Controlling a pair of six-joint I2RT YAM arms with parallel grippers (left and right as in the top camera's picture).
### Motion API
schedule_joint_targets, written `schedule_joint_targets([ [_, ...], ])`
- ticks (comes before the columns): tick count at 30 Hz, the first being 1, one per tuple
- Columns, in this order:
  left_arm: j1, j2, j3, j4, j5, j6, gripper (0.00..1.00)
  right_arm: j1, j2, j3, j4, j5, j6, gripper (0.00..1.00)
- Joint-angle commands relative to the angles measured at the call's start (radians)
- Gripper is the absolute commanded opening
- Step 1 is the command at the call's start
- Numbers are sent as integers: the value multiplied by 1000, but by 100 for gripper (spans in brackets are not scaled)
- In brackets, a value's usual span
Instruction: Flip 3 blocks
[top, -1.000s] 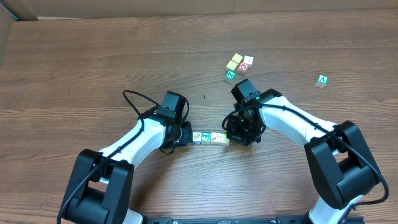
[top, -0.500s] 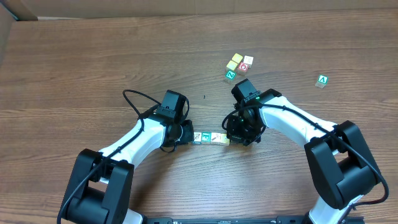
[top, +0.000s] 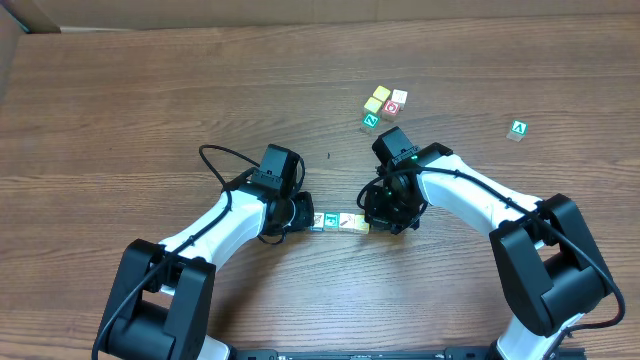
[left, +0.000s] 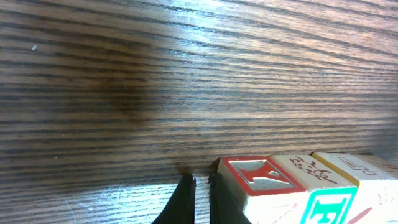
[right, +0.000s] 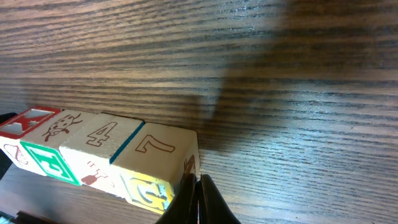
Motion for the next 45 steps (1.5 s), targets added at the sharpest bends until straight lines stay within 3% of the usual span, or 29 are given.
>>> schedule_joint_targets([
  [1,0,9,11,10,21,18,4,6,-15,22,5,5,5,5],
  [28,0,9,11,-24,26,19,4,6,-15,22,32,5,5,8],
  [45,0,9,11,26,23,18,4,19,-15,22,1,4,5,4],
])
